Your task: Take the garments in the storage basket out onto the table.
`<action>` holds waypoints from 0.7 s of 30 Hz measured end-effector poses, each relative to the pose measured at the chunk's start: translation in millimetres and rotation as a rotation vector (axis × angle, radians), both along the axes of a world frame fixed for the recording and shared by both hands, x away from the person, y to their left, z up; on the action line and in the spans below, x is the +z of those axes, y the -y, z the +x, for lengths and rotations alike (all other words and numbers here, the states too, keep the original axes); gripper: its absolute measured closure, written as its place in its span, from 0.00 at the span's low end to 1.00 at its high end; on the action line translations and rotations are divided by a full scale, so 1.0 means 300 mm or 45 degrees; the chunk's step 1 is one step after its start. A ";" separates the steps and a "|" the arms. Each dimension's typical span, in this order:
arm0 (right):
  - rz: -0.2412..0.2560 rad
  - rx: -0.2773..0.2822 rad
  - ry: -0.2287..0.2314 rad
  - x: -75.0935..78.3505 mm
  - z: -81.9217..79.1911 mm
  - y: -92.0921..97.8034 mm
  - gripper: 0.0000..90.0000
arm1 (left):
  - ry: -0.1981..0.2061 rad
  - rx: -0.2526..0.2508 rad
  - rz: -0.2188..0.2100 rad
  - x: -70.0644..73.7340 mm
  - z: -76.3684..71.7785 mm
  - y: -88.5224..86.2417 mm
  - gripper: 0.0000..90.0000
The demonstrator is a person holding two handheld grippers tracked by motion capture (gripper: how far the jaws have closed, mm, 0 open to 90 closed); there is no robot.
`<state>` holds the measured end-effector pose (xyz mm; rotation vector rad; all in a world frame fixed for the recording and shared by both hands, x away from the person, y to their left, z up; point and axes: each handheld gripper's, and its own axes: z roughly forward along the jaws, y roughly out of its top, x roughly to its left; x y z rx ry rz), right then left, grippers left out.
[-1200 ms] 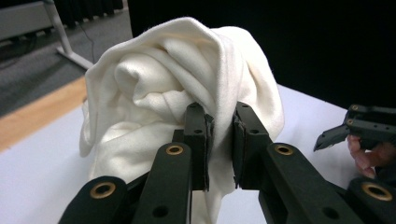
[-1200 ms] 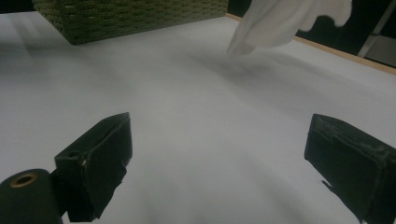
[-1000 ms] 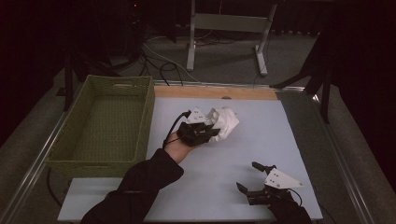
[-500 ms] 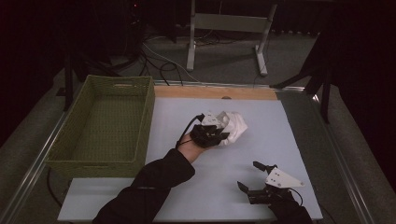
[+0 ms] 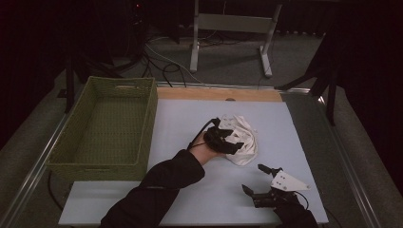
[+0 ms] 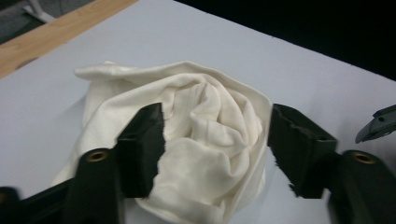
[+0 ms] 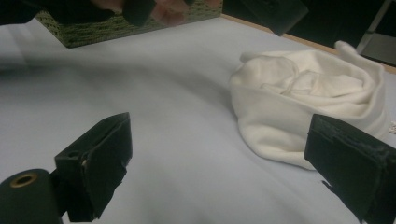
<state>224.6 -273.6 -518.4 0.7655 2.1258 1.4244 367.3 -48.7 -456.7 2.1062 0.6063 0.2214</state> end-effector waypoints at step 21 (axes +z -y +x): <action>-0.012 0.012 -0.014 -0.005 0.003 -0.010 0.08 | -0.025 -0.054 -0.046 0.096 -0.009 -0.117 0.00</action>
